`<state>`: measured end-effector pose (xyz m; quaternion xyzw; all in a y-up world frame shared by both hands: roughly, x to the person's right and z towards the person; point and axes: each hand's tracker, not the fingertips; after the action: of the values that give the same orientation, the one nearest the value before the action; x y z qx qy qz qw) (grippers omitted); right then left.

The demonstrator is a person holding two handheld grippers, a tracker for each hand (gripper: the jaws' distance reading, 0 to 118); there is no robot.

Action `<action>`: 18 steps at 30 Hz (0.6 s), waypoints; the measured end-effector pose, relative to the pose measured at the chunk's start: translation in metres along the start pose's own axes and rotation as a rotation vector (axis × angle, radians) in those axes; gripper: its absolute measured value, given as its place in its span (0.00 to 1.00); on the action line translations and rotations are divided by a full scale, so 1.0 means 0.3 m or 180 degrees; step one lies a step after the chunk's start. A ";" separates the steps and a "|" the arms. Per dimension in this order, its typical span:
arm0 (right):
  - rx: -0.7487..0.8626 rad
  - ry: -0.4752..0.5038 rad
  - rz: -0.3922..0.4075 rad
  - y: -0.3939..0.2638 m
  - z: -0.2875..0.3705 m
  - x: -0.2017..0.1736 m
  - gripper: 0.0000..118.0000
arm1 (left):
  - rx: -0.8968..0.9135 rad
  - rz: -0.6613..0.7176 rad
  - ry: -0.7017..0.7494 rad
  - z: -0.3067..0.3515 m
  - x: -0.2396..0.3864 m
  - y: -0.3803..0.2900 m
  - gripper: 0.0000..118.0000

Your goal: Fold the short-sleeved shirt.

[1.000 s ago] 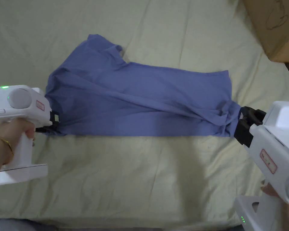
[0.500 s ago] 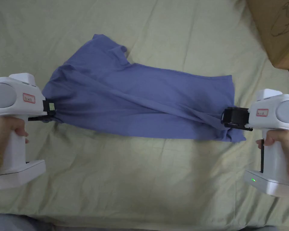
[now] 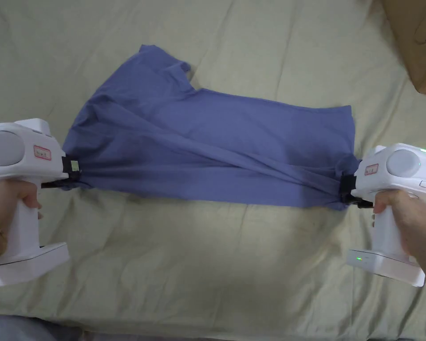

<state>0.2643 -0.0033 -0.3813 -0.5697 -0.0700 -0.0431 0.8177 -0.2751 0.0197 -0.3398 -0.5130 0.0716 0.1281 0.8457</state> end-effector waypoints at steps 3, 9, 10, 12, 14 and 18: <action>0.0058 0.0088 0.0155 0.011 0.090 0.035 0.08 | 0.0049 0.0156 -0.0085 0.068 -0.015 0.005 0.02; 0.0396 0.0690 -0.0002 -0.048 0.358 0.147 0.07 | 0.0341 0.0122 -0.0150 0.262 -0.060 -0.016 0.02; 0.0449 0.0726 -0.0002 -0.079 0.396 0.162 0.07 | 0.0365 0.0137 -0.0185 0.296 -0.075 -0.040 0.02; 0.0469 0.0747 0.0009 -0.150 0.435 0.181 0.07 | 0.0369 0.0141 -0.0220 0.344 -0.101 -0.098 0.02; 0.0463 0.0735 0.0032 -0.236 0.444 0.197 0.07 | 0.0298 0.0091 -0.0188 0.366 -0.125 -0.184 0.02; 0.0254 0.0692 -0.0076 -0.420 0.405 0.197 0.07 | -0.0026 0.0156 -0.0069 0.320 -0.170 -0.388 0.03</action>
<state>0.2958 0.0674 -0.2136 -0.5278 0.0106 -0.1115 0.8419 -0.2910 0.0463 -0.1837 -0.5131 0.0746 0.1546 0.8410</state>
